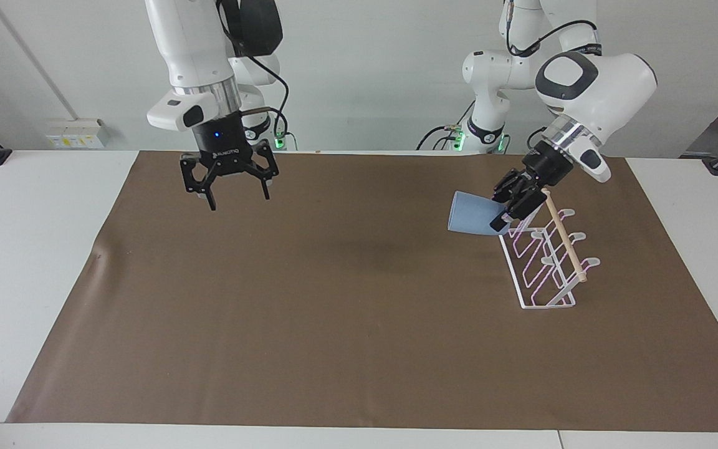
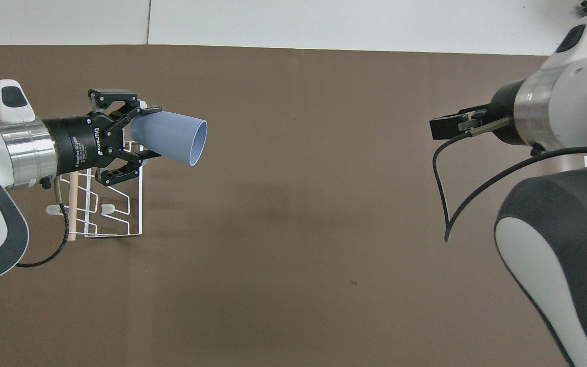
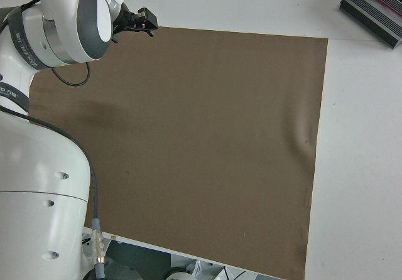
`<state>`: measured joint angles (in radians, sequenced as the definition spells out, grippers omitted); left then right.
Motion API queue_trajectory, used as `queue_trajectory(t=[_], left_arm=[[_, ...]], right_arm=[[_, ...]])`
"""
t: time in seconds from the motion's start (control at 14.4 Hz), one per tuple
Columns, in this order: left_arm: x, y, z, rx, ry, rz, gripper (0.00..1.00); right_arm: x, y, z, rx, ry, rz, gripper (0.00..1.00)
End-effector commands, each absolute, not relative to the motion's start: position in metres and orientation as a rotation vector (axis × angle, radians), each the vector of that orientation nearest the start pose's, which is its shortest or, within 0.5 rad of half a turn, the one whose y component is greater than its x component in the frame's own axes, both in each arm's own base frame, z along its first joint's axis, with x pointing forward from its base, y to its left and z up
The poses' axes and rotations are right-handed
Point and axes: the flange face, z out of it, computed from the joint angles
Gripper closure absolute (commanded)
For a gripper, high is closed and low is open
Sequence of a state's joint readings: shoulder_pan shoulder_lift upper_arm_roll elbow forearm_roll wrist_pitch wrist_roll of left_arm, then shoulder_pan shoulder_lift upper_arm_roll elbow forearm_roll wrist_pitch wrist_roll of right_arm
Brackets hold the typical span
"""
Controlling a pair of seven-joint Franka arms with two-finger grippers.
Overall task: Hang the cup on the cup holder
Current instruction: 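Open the right gripper and pull it back from the cup, then move the cup with the left gripper above the wire rack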
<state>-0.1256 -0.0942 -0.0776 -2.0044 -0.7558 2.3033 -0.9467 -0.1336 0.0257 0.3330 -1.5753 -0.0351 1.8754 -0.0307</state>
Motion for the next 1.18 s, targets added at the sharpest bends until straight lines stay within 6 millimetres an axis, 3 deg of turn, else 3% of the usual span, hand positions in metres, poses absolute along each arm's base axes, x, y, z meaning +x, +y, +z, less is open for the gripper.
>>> queue_trajectory(t=[0.0,0.14,0.28,0.42,0.49,0.69,1.11], left_arm=[[0.552,-0.129,0.575,2.155,1.231,0.062,1.00],[0.553,-0.132,0.593,2.257,1.179,0.178,1.00],[0.552,-0.132,0.598,2.323,1.159,0.233,1.00],[0.550,-0.140,0.600,2.438,1.098,0.337,1.00],[0.548,-0.151,0.607,2.471,1.057,0.374,1.00],[0.548,-0.149,0.603,2.575,1.008,0.465,1.00],[0.548,-0.105,0.586,2.767,0.927,0.659,1.00]], right_arm=[[0.585,0.053,0.651,-3.150,-0.271,-0.361,0.00],[0.582,0.003,0.665,-3.178,-0.135,-0.320,0.00],[0.572,-0.034,0.656,-3.188,-0.022,-0.173,0.00],[0.557,-0.053,0.650,-3.190,0.042,-0.005,0.00],[0.545,-0.053,0.657,-3.189,0.052,0.027,0.00],[0.535,-0.050,0.641,-3.186,0.050,0.091,0.00],[0.535,-0.041,0.632,-3.178,0.038,0.089,0.00]])
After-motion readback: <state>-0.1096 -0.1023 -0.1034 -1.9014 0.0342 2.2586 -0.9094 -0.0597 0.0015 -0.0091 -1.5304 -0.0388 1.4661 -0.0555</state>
